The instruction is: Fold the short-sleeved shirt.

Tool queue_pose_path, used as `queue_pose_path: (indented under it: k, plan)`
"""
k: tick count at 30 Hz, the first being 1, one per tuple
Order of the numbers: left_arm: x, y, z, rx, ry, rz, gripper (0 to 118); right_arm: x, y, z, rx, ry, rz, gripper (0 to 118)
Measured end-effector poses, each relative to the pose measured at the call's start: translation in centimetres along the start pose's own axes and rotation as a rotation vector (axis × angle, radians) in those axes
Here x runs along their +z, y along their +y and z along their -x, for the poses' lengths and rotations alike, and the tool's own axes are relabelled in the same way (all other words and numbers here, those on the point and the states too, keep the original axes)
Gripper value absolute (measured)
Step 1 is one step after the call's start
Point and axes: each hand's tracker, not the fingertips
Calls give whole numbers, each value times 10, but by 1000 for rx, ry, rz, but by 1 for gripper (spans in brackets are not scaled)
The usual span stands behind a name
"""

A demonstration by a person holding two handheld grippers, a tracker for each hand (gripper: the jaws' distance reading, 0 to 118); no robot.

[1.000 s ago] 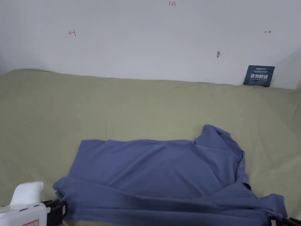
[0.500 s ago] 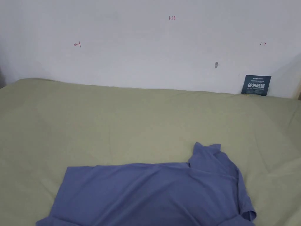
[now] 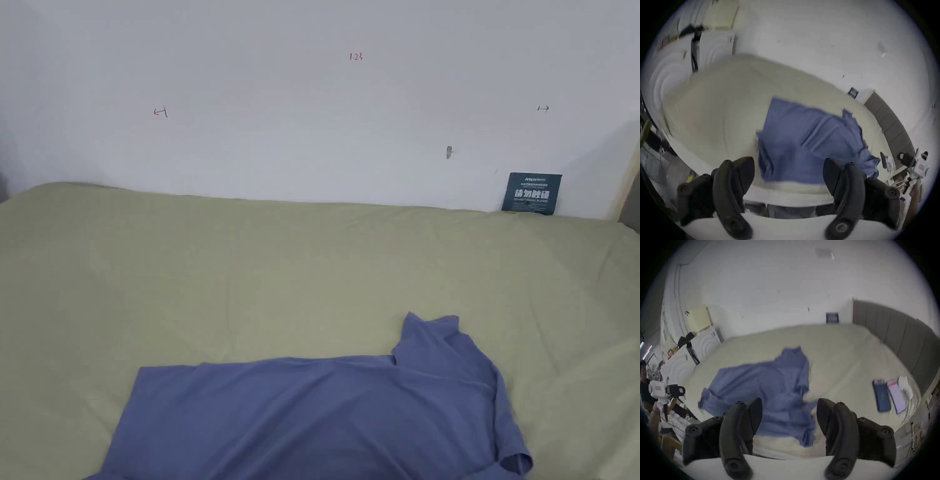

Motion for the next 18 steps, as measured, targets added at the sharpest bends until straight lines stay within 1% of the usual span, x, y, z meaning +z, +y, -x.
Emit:
queue_pose_path:
  k: [3, 4, 5, 6, 7, 8, 9, 10, 11, 12, 13, 14, 16, 18]
  plan:
    - [6, 21, -45, -87, -32, -135, 91, -9, 21, 36, 88, 0, -57, 73]
    - [4, 26, -62, -127, -30, -165, 82, -14, 22, 48, 118, -28, -82, 72]
    - [-1, 27, -81, -161, -10, -179, 64, -23, 23, 60, 146, -44, -79, 71]
    - [-5, 26, -94, -190, -1, -177, 32, -29, 22, 69, 156, -43, -68, 63]
    - [-10, 24, -108, -225, 1, -180, 0, -35, 19, 79, 167, -44, -62, 22]
    - [-24, 19, -112, -253, 13, -192, 0, -41, 14, 87, 173, -40, -60, 2]
    - [-28, 12, -120, -264, 33, -200, 0, -47, 10, 95, 175, -44, -58, 2]
    - [-33, 6, -130, -256, 19, -188, 0, -51, 2, 102, 182, -70, -57, 2]
    - [-39, 3, -135, -267, 5, -159, 0, -55, -3, 107, 177, -66, -57, 2]
    - [-46, 0, -137, -255, -15, -122, 0, -58, -6, 109, 161, -43, -37, 2]
    - [-52, -4, -139, -245, -27, -114, 0, -66, -10, 110, 124, 1, -12, 2]
    - [-59, -6, -139, -242, -28, -102, 0, -72, -13, 112, 103, 20, 3, 2]
    - [-74, 1, -131, -232, -14, -70, 0, -82, -13, 113, 127, 12, 10, 2]
    - [-91, 15, -114, -193, 38, -44, 0, -92, -8, 108, 136, 12, 15, 2]
